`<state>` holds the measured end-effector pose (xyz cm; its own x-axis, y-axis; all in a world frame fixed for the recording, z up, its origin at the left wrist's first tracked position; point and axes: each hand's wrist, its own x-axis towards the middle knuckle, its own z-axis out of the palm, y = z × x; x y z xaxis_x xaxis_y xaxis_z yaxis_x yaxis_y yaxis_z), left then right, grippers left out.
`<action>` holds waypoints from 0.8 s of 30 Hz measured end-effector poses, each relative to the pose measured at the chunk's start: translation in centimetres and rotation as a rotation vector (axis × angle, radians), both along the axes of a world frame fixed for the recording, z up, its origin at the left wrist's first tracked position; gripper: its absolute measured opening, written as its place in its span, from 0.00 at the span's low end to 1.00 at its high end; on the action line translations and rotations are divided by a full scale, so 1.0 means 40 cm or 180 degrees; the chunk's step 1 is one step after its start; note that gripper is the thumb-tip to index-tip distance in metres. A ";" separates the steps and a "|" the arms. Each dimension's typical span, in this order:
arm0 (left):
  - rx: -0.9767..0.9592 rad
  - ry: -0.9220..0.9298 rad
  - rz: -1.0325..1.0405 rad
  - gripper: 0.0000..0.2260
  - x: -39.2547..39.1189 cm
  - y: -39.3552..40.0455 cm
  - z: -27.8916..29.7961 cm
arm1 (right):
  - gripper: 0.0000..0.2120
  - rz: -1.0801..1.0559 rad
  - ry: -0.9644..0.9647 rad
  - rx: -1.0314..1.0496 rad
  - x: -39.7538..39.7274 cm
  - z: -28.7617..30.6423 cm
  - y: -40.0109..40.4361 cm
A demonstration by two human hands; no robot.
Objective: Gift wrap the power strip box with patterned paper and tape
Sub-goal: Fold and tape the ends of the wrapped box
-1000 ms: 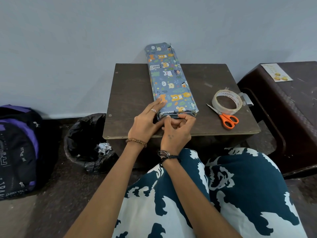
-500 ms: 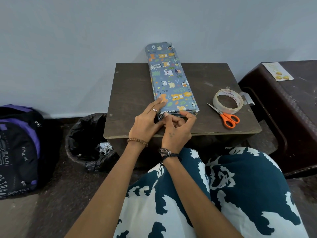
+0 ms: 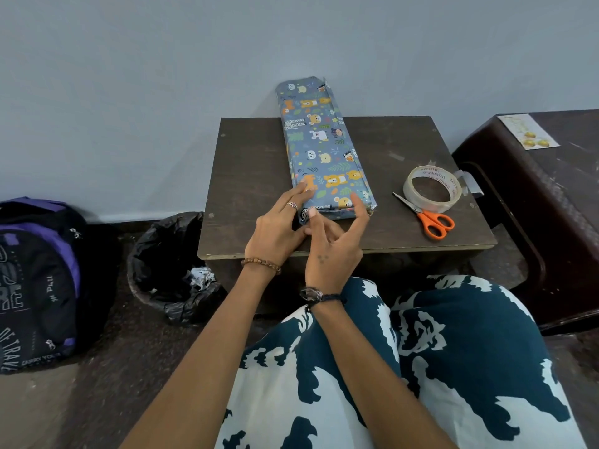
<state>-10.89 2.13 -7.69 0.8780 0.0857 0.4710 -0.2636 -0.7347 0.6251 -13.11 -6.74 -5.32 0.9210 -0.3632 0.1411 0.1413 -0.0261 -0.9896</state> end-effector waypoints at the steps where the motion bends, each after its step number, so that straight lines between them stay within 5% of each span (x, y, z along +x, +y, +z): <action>1: 0.0019 -0.0030 -0.0016 0.22 0.000 -0.001 0.001 | 0.24 0.0024 -0.0036 -0.0157 -0.003 0.000 0.000; 15: -0.0153 0.0195 -0.0023 0.22 -0.002 0.000 0.017 | 0.18 0.0802 -0.0801 -0.1755 0.053 0.009 -0.066; 24: -0.0130 0.0052 -0.0020 0.19 -0.006 -0.002 0.012 | 0.21 0.1372 -0.0785 -0.1975 0.086 0.041 -0.109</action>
<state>-11.14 2.06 -7.19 0.8861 0.0990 0.4528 -0.2577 -0.7067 0.6589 -9.69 -11.11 -3.68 0.8783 0.2298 0.4192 0.4777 -0.4555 -0.7512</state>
